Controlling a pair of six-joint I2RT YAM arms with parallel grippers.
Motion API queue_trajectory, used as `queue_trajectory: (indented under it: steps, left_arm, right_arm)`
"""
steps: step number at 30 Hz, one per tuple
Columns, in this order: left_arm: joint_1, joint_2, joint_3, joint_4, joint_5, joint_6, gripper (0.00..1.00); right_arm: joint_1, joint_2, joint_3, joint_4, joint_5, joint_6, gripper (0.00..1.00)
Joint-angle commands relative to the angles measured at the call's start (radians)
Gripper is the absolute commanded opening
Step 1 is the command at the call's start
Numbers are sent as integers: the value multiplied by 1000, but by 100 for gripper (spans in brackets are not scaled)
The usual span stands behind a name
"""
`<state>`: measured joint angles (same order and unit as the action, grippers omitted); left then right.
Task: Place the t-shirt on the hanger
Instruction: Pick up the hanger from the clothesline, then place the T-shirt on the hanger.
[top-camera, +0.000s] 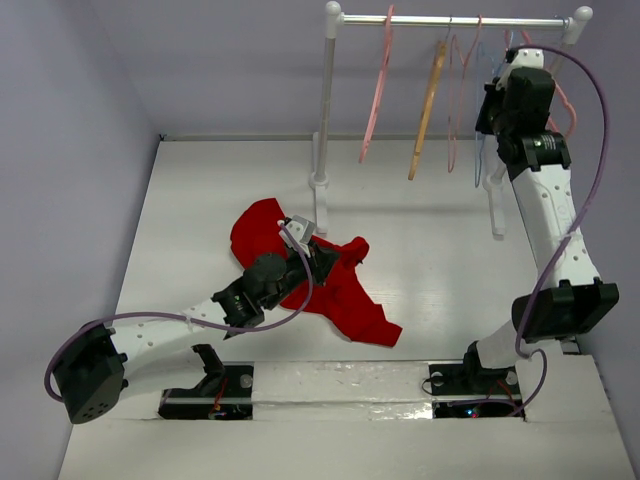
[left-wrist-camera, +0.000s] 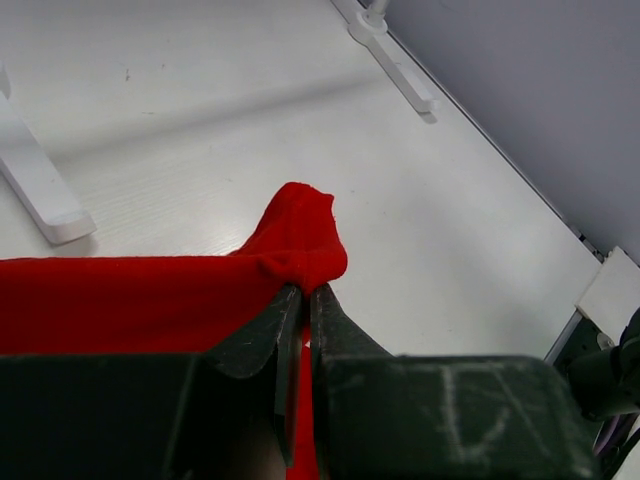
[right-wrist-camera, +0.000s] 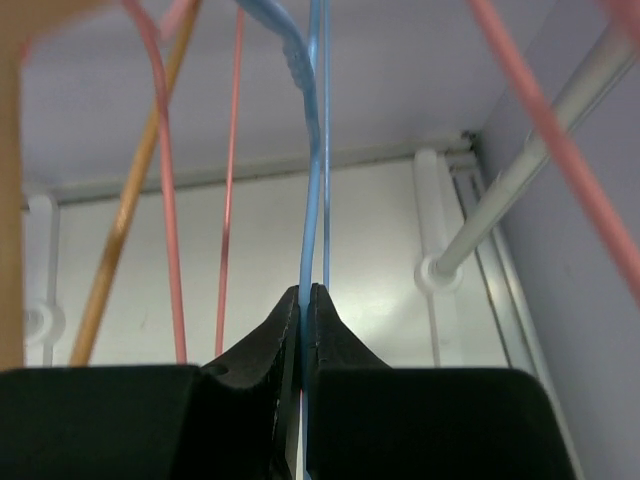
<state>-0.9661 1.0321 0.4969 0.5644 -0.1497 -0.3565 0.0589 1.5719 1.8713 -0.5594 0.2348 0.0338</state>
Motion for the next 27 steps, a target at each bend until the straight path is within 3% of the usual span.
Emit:
queue_trajectory:
  steps: [1, 6, 11, 17, 22, 24, 27]
  left_arm:
    - [4, -3, 26, 57, -13, -4, 0]
    - [4, 14, 46, 54, -8, -9, 0]
    - [4, 40, 51, 75, -11, -21, 0]
    - [36, 77, 72, 92, -11, -32, 0]
    - [99, 105, 83, 107, -1, -50, 0]
    - [142, 121, 83, 121, 27, -68, 0]
    - [178, 138, 95, 117, 39, -73, 0]
  right_arm:
    - [-5, -105, -121, 104, -38, 49, 0]
    - [-5, -272, -311, 102, -43, 113, 0]
    - [13, -444, -588, 99, -164, 227, 0]
    - [185, -697, -903, 67, -157, 376, 0]
    - [311, -832, -1026, 30, -227, 477, 0]
    - [410, -846, -1075, 21, -259, 506, 0]
    - [592, -868, -1098, -13, -168, 561, 0]
